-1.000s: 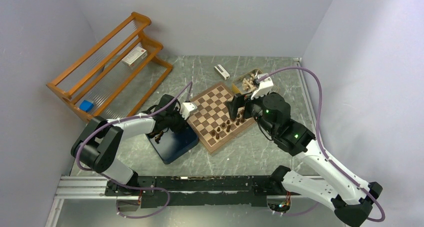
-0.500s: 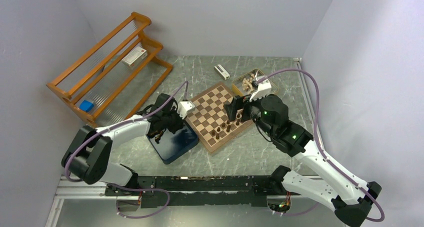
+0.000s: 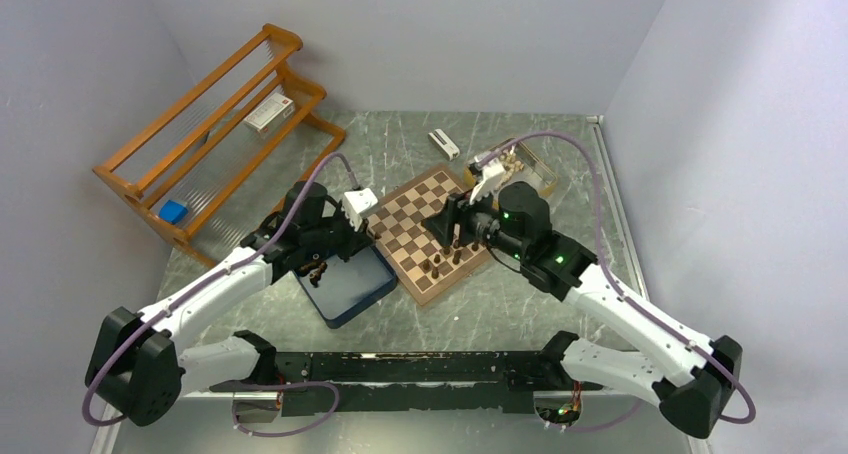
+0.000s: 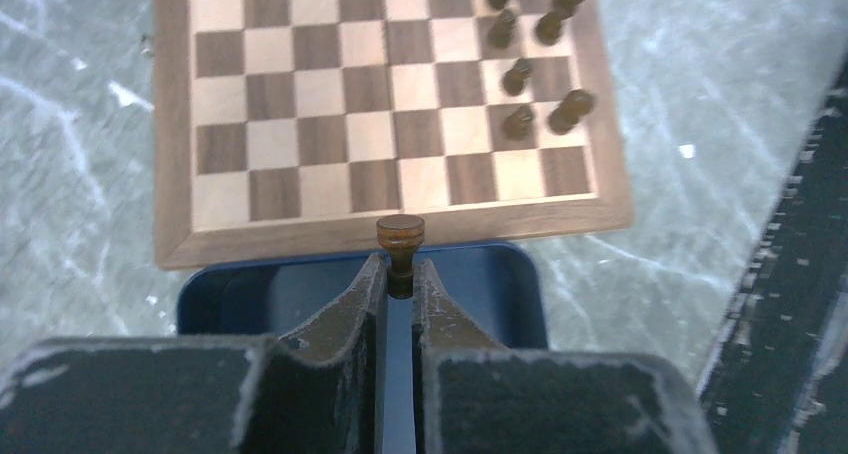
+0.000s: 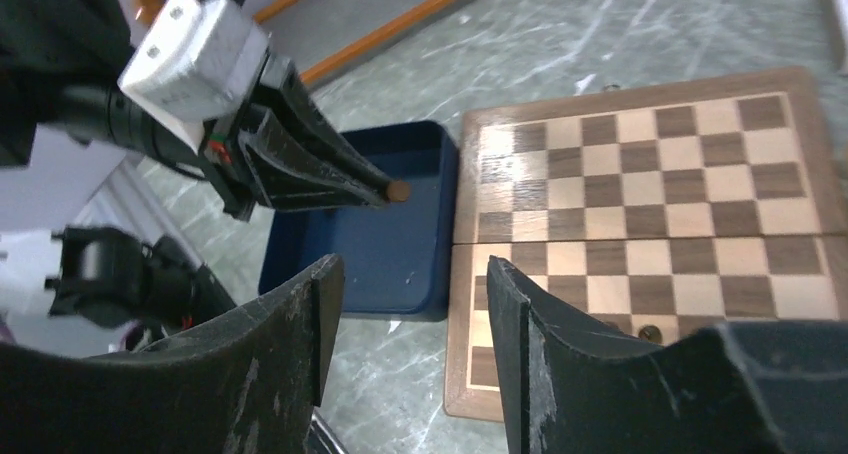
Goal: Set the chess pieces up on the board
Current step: Pick up the chess piece from the storage box, then place the chess piece on the chessboard.
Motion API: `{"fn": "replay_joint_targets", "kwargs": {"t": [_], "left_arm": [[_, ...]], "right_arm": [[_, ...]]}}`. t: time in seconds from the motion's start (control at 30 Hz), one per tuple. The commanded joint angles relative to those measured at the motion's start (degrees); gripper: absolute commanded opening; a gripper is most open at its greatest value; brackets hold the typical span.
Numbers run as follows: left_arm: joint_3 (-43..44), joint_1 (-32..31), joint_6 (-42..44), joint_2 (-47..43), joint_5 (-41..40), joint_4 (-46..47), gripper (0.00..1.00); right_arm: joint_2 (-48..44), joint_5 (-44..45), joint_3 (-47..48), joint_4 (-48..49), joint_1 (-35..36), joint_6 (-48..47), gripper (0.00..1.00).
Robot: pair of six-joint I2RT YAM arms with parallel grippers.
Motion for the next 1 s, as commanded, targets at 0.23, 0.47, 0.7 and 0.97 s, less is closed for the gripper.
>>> {"fn": "replay_joint_targets", "kwargs": {"t": [0.23,0.47,0.7,0.97], "left_arm": [[3.6,-0.3,-6.7,-3.4,21.7,-0.7,0.05],[5.8,-0.3,-8.3,-4.3,26.6,-4.1,0.05],[8.2,-0.3,-9.0,-1.3,29.8,-7.1,0.05],[10.4,-0.3,-9.9,2.9,32.1,-8.9,0.05]], "right_arm": [[1.0,-25.8,-13.2,23.6,-0.2,-40.4,0.57],[4.8,-35.1,-9.9,15.7,-0.1,-67.0,0.61],[8.9,-37.9,-7.0,14.0,1.3,-76.5,0.61],[12.3,-35.3,-4.9,7.9,5.8,-83.0,0.54]]}}
